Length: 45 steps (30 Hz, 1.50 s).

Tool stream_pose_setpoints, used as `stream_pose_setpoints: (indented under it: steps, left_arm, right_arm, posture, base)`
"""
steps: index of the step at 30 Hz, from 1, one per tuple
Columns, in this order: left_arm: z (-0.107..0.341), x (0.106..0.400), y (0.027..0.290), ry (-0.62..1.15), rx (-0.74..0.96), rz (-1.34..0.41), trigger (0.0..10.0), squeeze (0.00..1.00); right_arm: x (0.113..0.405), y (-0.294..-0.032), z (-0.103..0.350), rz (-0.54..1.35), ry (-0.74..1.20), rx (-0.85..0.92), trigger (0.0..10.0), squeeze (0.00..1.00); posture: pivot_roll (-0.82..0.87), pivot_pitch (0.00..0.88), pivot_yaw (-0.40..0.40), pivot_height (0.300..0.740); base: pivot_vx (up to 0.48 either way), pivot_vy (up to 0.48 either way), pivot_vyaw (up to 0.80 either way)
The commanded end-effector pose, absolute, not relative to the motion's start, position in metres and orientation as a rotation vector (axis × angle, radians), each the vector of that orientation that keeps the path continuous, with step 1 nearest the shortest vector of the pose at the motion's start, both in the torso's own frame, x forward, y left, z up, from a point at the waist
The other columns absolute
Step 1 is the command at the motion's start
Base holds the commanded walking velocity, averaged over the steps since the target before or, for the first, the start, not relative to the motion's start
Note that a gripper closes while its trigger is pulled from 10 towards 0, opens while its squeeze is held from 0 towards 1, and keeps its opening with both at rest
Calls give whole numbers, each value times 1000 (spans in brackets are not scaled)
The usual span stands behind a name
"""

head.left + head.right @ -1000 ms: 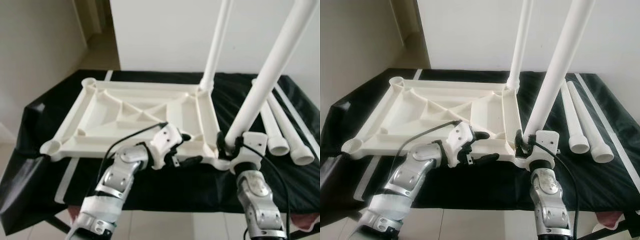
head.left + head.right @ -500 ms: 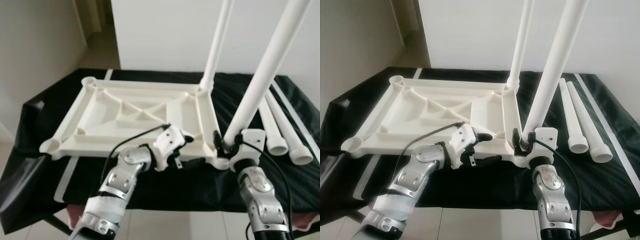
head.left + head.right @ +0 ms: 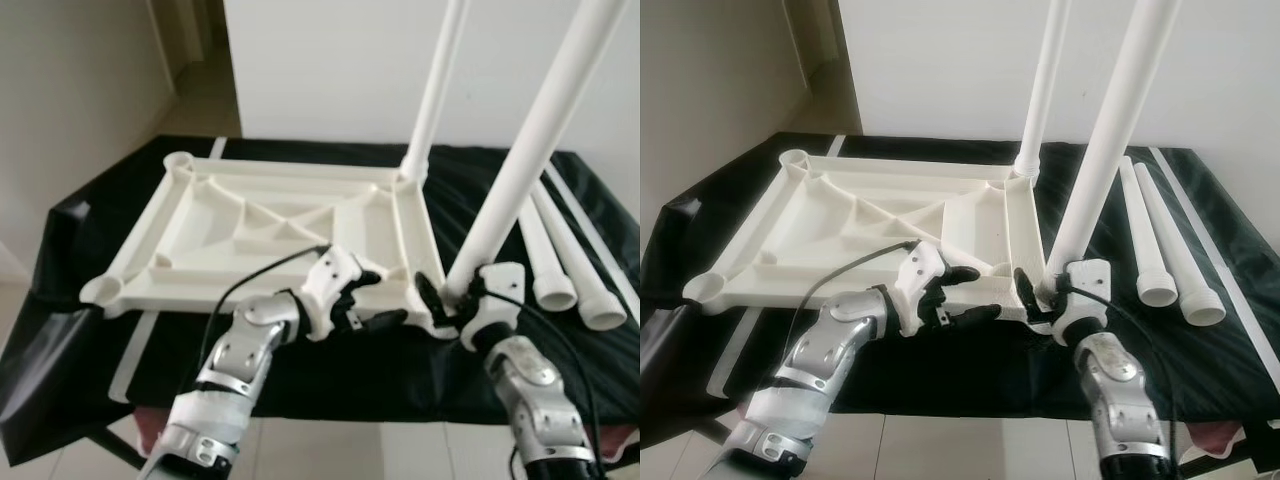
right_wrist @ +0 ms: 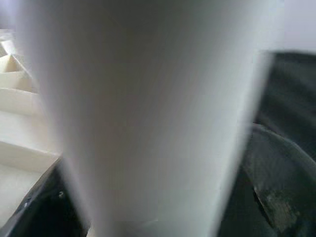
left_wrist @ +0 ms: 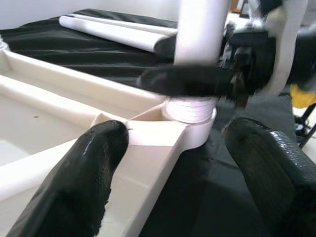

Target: Building children table

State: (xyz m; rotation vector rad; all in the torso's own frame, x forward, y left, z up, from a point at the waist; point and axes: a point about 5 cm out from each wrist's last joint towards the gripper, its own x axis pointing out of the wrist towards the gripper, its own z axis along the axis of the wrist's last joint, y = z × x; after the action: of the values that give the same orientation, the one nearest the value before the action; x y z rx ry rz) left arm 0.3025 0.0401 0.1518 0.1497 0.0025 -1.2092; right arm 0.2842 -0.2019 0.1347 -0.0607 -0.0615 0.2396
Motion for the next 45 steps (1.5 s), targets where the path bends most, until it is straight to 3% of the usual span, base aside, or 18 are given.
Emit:
stream_pose_setpoints:
  steps: [1, 19, 20, 22, 23, 31, 32, 33, 34, 35, 36, 45]
  left_arm:
    - [159, 306, 47, -4, 162, -1163, 10000, 0]
    - [165, 296, 50, -114, 246, -1108, 10000, 0]
    - [164, 294, 50, -103, 235, -1127, 10000, 0]
    - [163, 293, 50, -91, 225, -1141, 10000, 0]
    - [162, 290, 49, -90, 230, -1161, 10000, 0]
    - [141, 281, 49, -10, 275, -1239, 10000, 0]
    - [139, 281, 50, -3, 282, -1236, 10000, 0]
    - [138, 281, 50, 0, 287, -1234, 10000, 0]
    - [138, 281, 50, 1, 287, -1234, 10000, 0]
    - [138, 282, 51, 1, 287, -1234, 10000, 0]
    - [138, 282, 50, 1, 284, -1233, 10000, 0]
    - [133, 285, 50, 23, 262, -1208, 10000, 0]
  right_arm:
    - [286, -208, 136, 283, -59, -95, 10000, 0]
    - [296, -211, 134, 617, 18, -227, 10000, 0]
    - [296, -212, 134, 626, 20, -226, 4157, 0]
    - [296, -213, 134, 630, 18, -225, 4157, 0]
    - [296, -214, 134, 633, 21, -224, 0, 0]
    - [295, -221, 128, 628, 45, -241, 0, 0]
    - [294, -221, 127, 629, 49, -233, 2588, 0]
    - [294, -222, 126, 630, 52, -227, 2588, 0]
    - [294, -222, 126, 632, 53, -227, 3569, 0]
    - [293, -222, 126, 630, 53, -228, 5882, 0]
    - [293, -222, 126, 629, 54, -221, 10000, 0]
    - [292, -223, 127, 549, 28, -184, 10000, 0]
  posture:
    - [-33, 0, -12, 740]
    - [18, 0, -17, 740]
    - [20, 0, -16, 740]
    - [21, 0, -17, 740]
    - [22, 0, -18, 740]
    - [16, 0, -17, 740]
    - [15, 0, -16, 740]
    - [15, 0, -16, 740]
    - [12, 0, -13, 740]
    - [12, 0, -13, 740]
    - [10, 0, -11, 740]
    - [-5, 0, -6, 740]
  base:
    - [0, 0, 0]
    - [0, 0, 0]
    - [0, 0, 0]
    - [0, 0, 0]
    - [0, 0, 0]
    - [0, 0, 0]
    - [0, 0, 0]
    - [0, 0, 0]
    - [0, 0, 0]
    - [0, 0, 0]
    - [0, 0, 0]
    - [0, 0, 0]
